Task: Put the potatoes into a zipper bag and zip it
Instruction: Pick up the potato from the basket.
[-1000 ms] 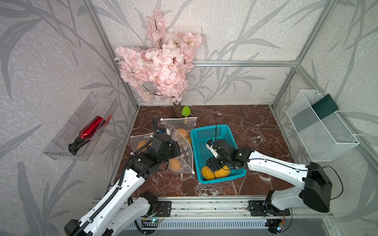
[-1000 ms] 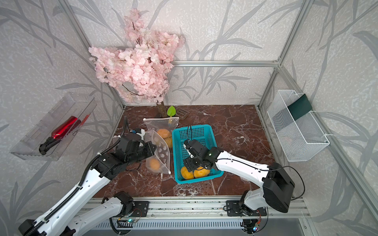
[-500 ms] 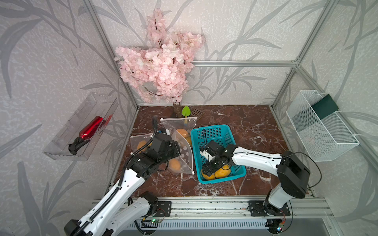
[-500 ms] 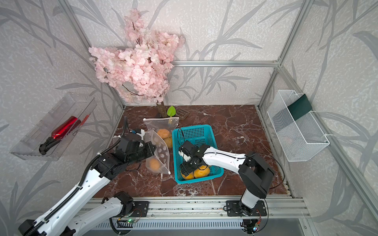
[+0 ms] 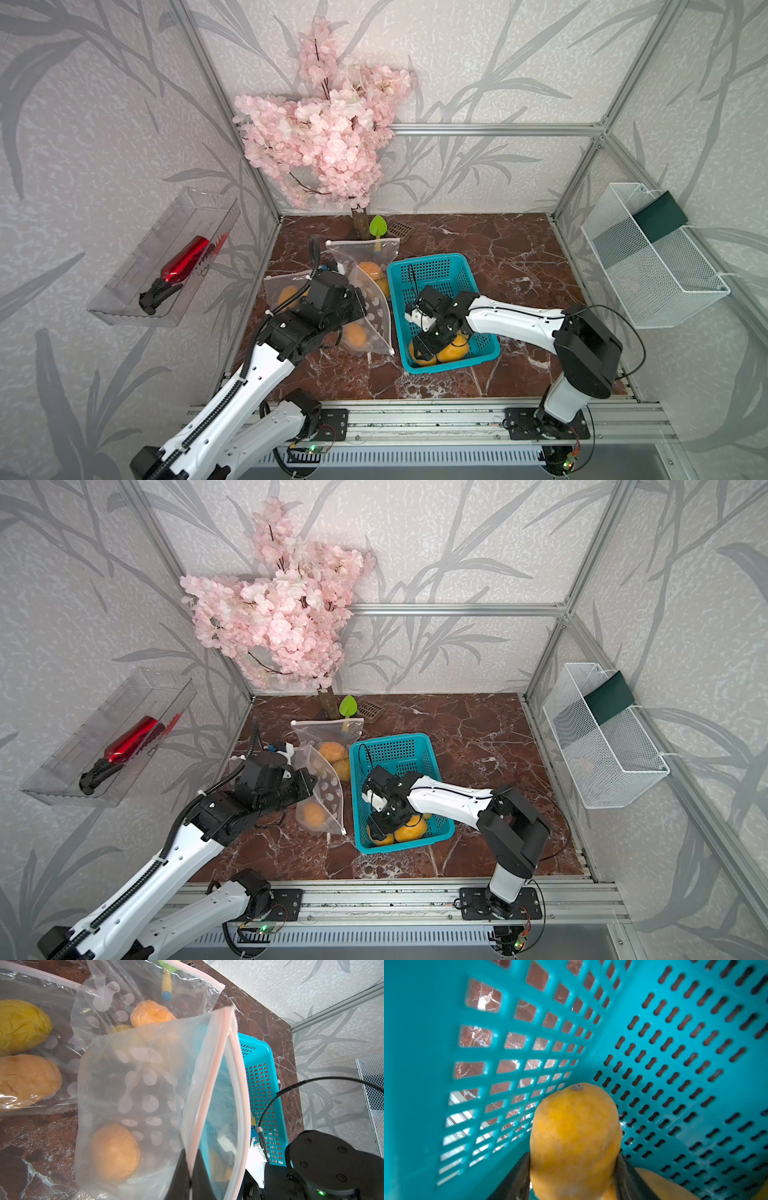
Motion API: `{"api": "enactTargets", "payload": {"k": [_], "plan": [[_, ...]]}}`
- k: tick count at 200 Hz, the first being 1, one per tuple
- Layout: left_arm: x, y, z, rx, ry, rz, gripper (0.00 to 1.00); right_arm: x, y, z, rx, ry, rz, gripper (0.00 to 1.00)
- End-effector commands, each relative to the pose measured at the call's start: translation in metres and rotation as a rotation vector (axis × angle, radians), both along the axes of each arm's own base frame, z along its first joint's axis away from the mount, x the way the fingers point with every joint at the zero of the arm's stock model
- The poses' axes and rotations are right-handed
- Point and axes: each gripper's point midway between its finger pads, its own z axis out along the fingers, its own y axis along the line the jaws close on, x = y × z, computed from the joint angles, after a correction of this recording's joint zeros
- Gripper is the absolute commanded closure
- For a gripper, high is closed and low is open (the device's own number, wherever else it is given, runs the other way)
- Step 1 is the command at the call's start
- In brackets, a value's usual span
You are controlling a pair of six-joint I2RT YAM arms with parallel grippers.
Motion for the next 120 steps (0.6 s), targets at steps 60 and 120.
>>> {"api": "enactTargets", "payload": {"k": [60, 120], "plan": [[0.001, -0.004, 0.002, -0.003, -0.005, -0.021, 1.00, 0.016, -0.017, 0.029, 0.134, 0.007, -0.108, 0.59], [-0.002, -0.020, 0.001, 0.001, 0.024, -0.095, 1.00, 0.022, -0.028, 0.077, 0.263, -0.145, -0.141, 0.69]]}}
